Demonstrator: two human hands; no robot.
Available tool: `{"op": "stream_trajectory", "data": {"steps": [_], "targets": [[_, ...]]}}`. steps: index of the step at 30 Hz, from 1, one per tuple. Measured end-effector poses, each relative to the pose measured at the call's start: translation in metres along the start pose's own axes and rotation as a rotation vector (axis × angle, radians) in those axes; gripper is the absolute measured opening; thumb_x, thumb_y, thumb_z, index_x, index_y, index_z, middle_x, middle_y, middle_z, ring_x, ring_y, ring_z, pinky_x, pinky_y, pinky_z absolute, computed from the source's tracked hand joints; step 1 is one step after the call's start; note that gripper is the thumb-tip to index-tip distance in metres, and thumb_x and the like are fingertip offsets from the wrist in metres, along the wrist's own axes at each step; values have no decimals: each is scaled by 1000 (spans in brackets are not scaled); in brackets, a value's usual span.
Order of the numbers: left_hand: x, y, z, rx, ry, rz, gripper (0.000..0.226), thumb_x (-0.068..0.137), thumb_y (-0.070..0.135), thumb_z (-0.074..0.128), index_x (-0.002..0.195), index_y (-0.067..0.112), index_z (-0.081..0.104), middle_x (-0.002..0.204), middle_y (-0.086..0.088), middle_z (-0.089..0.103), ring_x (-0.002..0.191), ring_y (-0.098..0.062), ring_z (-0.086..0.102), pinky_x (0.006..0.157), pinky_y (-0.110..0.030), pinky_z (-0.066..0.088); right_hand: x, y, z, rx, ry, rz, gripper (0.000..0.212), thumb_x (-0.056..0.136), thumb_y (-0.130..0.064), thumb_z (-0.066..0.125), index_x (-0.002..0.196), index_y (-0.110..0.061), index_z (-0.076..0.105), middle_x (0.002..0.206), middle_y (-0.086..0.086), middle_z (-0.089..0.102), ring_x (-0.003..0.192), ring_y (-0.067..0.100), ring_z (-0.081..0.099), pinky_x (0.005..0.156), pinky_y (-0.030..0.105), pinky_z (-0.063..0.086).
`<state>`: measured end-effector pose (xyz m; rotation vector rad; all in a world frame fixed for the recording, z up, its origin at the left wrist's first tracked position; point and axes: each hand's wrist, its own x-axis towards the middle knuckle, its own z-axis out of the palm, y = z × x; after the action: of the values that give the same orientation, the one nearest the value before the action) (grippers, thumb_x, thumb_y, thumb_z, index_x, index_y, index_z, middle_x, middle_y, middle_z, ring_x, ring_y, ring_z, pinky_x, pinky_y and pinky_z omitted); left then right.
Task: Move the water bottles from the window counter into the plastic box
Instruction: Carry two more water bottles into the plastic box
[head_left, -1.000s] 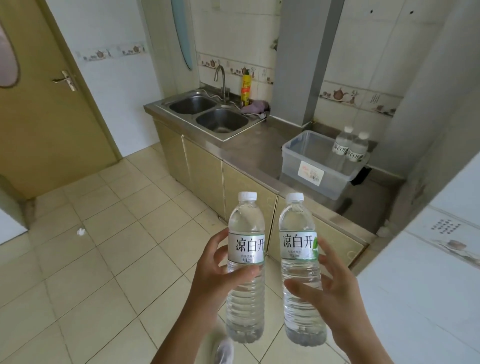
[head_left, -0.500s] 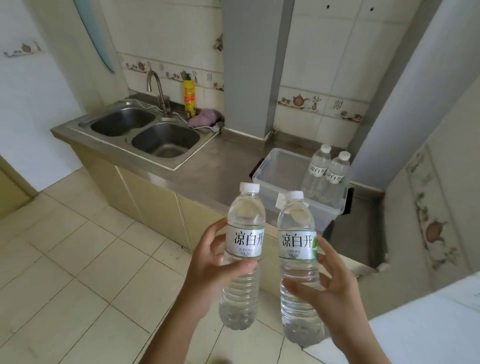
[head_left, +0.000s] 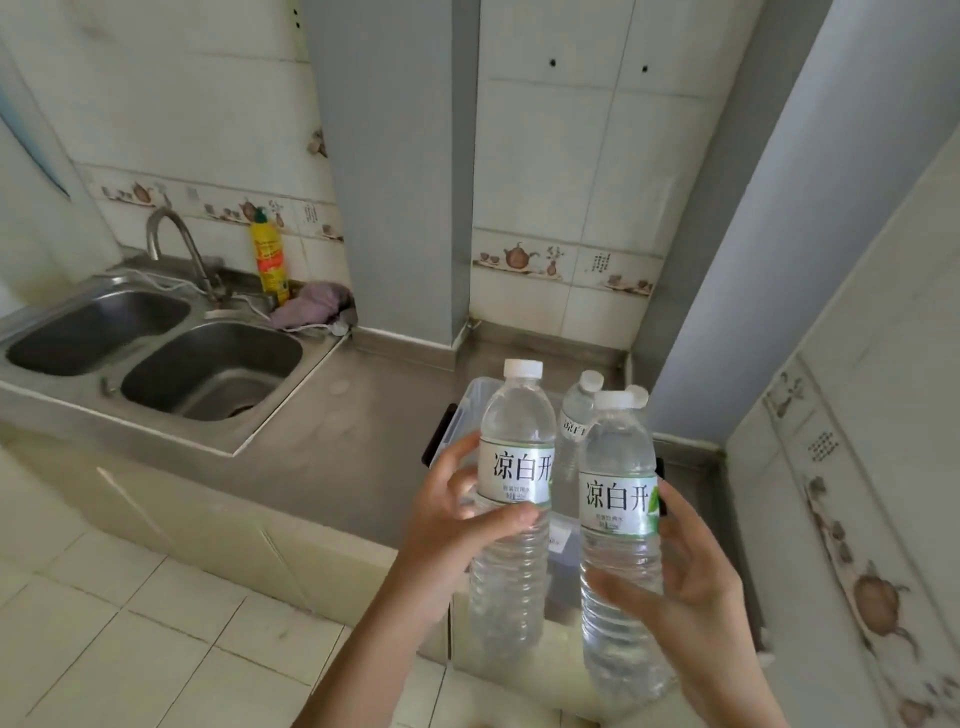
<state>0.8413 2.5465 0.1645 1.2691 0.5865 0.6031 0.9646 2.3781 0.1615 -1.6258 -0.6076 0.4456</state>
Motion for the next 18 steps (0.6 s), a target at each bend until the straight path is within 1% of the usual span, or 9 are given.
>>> {"op": "stream_trajectory", "data": {"steps": [1,2,4,7,9,10,12,15,18], "targets": [[16,2,4,-3,-9,-3,86,49,19,87,128,29,53,110,1,73,98,-14,70,71,-23,56,14,3,-1,-9,2,1,93,50,2,90,118,-51,53,104,-13,70,94,10,68,74,25,55],[31,4,8,-4,-14,-5,87,49,20,87,128,28,53,111,0,72,99,-16,70,71,-24,56,28,6,-1,-16,4,8,95,51,-1,90,123,-49,52,107,-13,68,99,11,65,78,28,54],[60,5,15,0,-7,-7,87,48,20,89,127,26,53,111,-1,72,99,-18,70,74,-28,56,55,12,-1,-17,15,24,96,51,-5,91,129,-43,50,113,-12,66,106,13,62,87,40,54],[100,3,24,29,-11,9,86,50,12,90,125,29,54,115,0,70,101,-17,70,81,-35,57,89,18,-3,6,57,35,94,51,-2,91,128,-38,50,115,-7,65,105,17,63,90,46,54],[122,0,32,47,-56,4,84,53,9,91,125,31,53,114,3,70,101,-14,70,85,-39,57,108,23,-6,1,74,34,94,52,1,90,128,-38,50,116,-8,64,106,17,63,89,44,54],[133,-3,35,58,-83,-6,82,56,6,90,125,31,53,113,8,70,100,-11,70,86,-39,57,116,26,-8,0,83,36,94,52,3,89,128,-38,49,117,-8,64,106,17,63,87,41,54],[152,-10,42,74,-150,-26,80,60,1,88,125,29,52,112,16,67,98,-7,69,86,-36,57,130,31,-11,6,104,42,95,53,4,88,128,-39,48,118,-9,63,105,15,63,84,35,55],[180,-27,50,98,-246,-52,78,60,0,87,126,25,53,122,5,65,106,-17,67,83,-31,56,146,41,-11,-10,153,52,93,52,1,89,127,-38,49,118,-11,62,103,12,64,80,31,55],[202,-42,53,112,-310,-53,76,59,-3,86,124,22,55,123,2,65,110,-20,65,87,-32,55,160,53,-10,-35,224,68,88,51,-2,90,124,-33,51,114,-9,65,101,11,65,80,32,55]]}}
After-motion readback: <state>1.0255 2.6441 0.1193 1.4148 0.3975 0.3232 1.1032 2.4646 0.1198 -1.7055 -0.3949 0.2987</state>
